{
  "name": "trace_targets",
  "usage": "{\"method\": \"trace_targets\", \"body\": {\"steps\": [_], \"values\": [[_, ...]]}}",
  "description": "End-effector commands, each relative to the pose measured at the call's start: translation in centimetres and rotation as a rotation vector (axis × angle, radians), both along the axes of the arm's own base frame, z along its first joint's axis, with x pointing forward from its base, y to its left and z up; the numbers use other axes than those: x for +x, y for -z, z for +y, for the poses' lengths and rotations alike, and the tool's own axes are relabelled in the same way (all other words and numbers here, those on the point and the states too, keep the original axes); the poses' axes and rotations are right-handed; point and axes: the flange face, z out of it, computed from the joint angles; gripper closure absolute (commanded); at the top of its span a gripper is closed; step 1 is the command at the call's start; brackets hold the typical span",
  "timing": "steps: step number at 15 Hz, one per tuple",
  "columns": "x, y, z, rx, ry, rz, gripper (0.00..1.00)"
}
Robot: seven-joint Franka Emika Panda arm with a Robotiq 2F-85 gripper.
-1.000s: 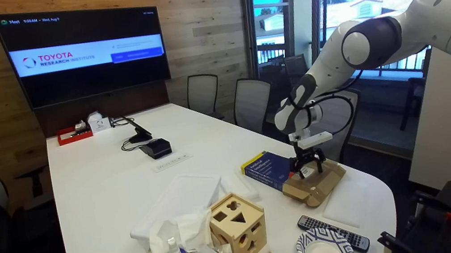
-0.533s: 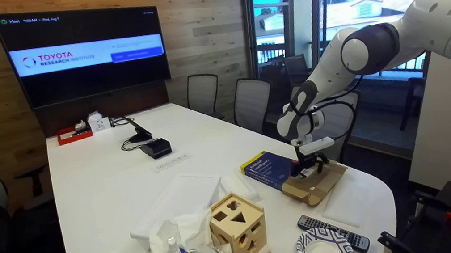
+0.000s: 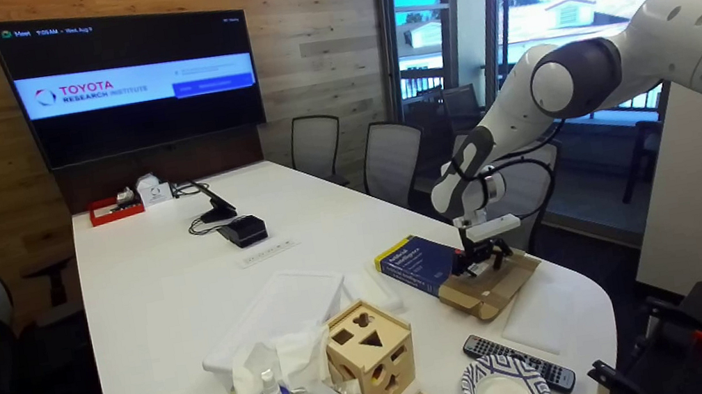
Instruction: Close the box
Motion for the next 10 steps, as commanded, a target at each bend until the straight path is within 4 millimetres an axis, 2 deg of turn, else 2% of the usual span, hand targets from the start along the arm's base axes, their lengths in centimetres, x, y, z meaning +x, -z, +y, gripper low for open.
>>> {"method": "trace_targets", "body": {"steps": [1,5,10], "values": [[-0.4,4.6,0.0,0.008,0.043,-0.088,0.0],[0.4,-0.3,-1.3,-0.041,0.018,-0.182,0.0],[0.2,-4.4,-1.5,-0.055,-0.029,-0.308,0.0]]}}
